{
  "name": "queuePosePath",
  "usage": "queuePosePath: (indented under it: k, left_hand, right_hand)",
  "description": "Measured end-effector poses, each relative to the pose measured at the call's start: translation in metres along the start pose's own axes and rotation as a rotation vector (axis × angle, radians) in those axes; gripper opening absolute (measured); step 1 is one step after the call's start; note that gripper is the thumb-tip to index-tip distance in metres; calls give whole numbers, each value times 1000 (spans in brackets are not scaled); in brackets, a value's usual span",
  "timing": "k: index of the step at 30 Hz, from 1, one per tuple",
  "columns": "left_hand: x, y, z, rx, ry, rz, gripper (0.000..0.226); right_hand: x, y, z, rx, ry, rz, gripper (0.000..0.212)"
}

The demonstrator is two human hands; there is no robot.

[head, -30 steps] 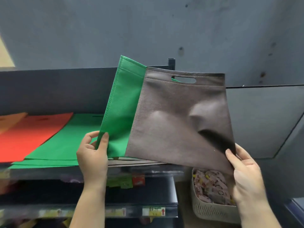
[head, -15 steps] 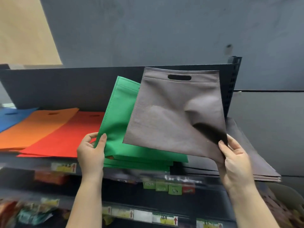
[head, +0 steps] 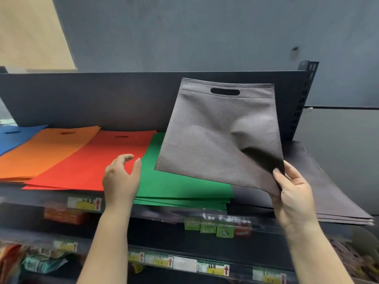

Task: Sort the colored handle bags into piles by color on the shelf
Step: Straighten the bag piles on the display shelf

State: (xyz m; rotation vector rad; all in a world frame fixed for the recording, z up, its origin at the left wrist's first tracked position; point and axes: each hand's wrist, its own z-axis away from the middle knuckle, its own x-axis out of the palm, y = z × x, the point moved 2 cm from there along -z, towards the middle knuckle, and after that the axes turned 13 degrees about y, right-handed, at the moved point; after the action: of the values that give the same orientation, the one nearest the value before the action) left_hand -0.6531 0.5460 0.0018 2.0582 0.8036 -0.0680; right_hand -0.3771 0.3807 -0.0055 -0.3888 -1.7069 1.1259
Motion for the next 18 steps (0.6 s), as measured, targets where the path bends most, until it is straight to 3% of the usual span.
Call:
queuePosePath:
  k: [2, 4, 6, 8, 11, 18]
  left_hand:
    - [0, 17, 6, -128, -57, 219, 21]
    - [5, 39, 17, -370, -242, 575, 30]
    - [12, 57, 30, -459, -418, 759, 26]
    - [24, 69, 41, -391, -483, 733, 9]
    - [45, 81, 55, -306, -477, 611, 15]
    - [77, 117, 94, 98, -362, 296, 16]
  right_hand:
    - [-4, -1, -1, -18, 1, 10, 31]
    - [-10, -5, -2, -52, 13, 28, 30]
    - [-18, -11, -4, -82, 21, 47, 30]
    - [-28, -19, -7, -106, 33, 66, 30]
    - [-46, -33, -14, -198, 96, 150, 29]
    - [-86, -72, -32, -705, 273, 943, 28]
